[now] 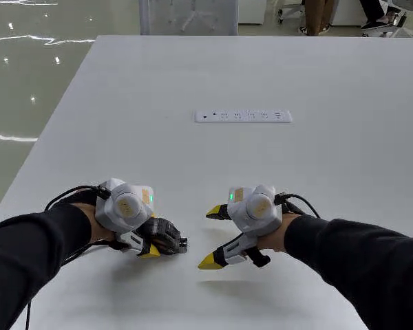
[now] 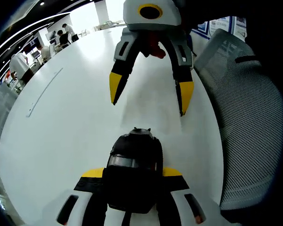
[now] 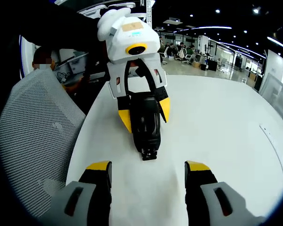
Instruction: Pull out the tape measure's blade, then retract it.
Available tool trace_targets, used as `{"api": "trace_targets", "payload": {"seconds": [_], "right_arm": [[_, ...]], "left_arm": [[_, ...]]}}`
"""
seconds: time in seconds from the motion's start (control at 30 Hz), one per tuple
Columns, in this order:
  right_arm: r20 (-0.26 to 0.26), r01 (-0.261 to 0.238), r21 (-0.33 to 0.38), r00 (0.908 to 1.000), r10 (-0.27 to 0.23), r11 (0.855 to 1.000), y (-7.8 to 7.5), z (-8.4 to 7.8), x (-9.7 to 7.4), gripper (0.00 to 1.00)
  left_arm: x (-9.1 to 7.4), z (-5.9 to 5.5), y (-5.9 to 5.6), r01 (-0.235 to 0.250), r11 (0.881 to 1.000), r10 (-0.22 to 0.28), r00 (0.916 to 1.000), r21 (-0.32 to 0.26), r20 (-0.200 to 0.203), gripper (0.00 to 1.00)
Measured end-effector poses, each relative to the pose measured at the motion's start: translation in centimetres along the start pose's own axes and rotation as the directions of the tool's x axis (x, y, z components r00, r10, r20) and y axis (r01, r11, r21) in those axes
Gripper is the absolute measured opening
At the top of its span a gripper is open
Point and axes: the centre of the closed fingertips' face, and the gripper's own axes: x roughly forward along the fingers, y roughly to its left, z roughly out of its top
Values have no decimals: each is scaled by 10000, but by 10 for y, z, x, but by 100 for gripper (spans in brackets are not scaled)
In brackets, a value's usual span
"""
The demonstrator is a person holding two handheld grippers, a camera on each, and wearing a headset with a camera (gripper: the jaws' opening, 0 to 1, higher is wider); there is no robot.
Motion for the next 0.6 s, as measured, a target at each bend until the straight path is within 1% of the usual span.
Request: {"api": "trace_targets", "payload": {"seconds": [0.03, 0.1, 0.17, 0.23, 0.3, 0.33, 0.5, 0.57, 0.6], "right_arm": [[9, -20, -136, 10000, 20, 9999, 1, 2, 3, 57], [-95, 39, -639, 9999, -46, 9979, 0, 4, 9, 54], [-112, 2, -550, 9999, -8, 9985, 0, 6, 13, 49], [-242, -119, -542, 9997, 107, 9985, 1, 4, 18, 42], [-385, -337, -469, 9987, 319, 9983, 3, 2, 22, 35], [-495, -384, -605, 9981, 354, 9974, 4, 1, 24, 32], [-778, -443, -847, 9963, 377, 9954, 0, -1, 30, 27], [-761, -393, -800, 9965, 332, 9960, -2, 0, 30, 25], [-722, -382, -722, 9968, 329, 9967, -2, 1, 31, 23]], "left_arm": [[0, 0, 0, -3, 10000, 3, 10000, 12, 9, 37], [1, 0, 0, 1, 10000, -1, 10000, -8, 49, 37], [1, 0, 0, 48, 10000, -48, 10000, -51, 78, 37], [2, 0, -1, 95, 9999, -94, 9999, -68, 96, 37], [2, 0, -1, 143, 9998, -142, 9999, -107, 89, 37], [2, -1, -1, 186, 9997, -185, 9998, -141, 63, 37], [3, 0, -1, 333, 9991, -333, 9994, -253, 5, 37], [3, -1, -1, 328, 9992, -328, 9995, -232, -8, 37], [3, -1, -1, 311, 9992, -311, 9995, -246, -6, 37]]}}
